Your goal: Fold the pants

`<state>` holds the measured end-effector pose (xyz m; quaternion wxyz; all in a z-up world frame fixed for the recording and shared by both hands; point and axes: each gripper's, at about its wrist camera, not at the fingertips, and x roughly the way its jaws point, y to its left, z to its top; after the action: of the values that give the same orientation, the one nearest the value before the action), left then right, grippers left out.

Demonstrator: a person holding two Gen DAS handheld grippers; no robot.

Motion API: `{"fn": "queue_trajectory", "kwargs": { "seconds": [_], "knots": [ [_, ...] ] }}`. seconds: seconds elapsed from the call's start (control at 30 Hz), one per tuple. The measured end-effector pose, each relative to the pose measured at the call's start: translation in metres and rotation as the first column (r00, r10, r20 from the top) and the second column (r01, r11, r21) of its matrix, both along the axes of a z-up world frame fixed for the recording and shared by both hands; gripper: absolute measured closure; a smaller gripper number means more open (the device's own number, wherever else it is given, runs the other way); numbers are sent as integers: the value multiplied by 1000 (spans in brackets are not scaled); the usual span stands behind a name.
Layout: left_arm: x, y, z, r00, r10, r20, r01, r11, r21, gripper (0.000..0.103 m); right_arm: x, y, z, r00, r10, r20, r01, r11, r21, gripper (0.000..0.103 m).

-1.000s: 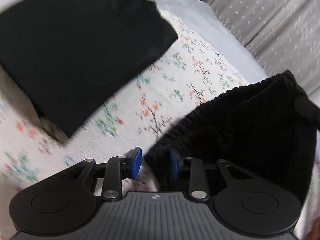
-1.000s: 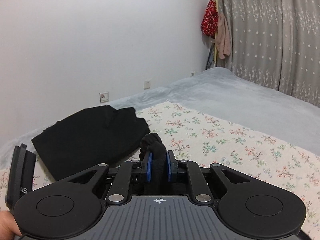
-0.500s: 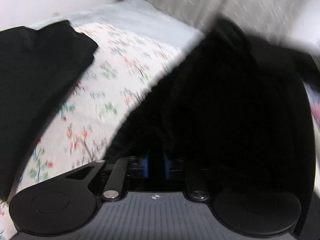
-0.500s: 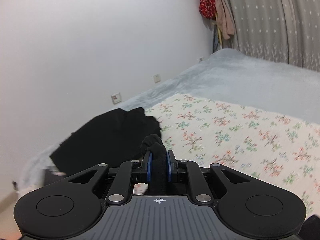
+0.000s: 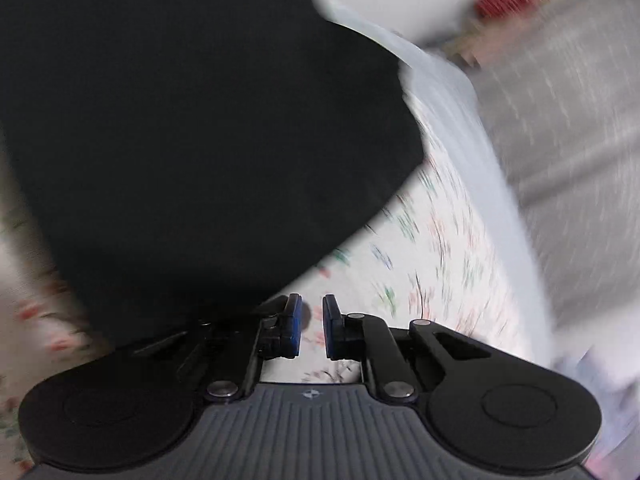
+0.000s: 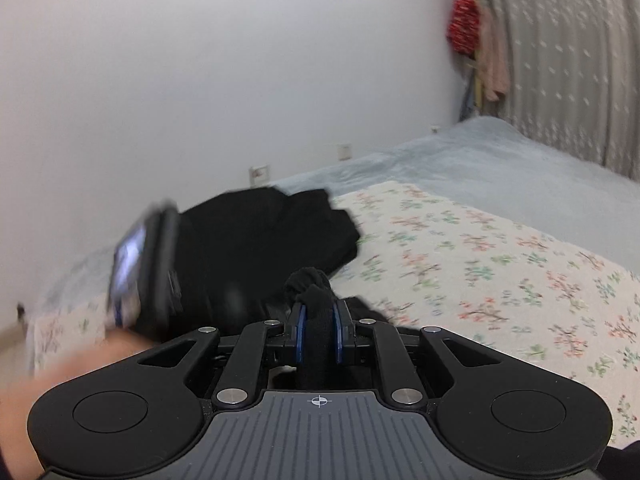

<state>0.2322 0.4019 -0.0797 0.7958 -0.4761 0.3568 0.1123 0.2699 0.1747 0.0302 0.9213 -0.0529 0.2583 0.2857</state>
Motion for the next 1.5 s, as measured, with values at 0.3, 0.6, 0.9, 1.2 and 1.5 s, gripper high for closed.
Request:
{"fn": "queue_trajectory", "kwargs": {
  "seconds": [0.3,0.6,0.9,1.2,1.5],
  "knots": [
    [-35,-6,24,997,-52,51,50,998,27,46,-20,97,-94,999,-28,-20,22,962,-274,78],
    [-46,-45,41,965,-249,78,244,967,73,22,-84,-22,-28,996,-81,-37,80,997,-21,34],
    [-41,-95,24,954,-260,-150,282,947,155,11,-216,-245,-49,907,-414,-75,402,906,-131,41],
    [-34,-124,17,985,-159,-62,170,954,248,12,-233,-213,-95,965,-258,-49,221,901,-374,81],
    [-38,-125,29,997,-63,-49,74,962,264,63,-258,-222,-84,939,-328,-100,278,898,-341,103]
  ]
}}
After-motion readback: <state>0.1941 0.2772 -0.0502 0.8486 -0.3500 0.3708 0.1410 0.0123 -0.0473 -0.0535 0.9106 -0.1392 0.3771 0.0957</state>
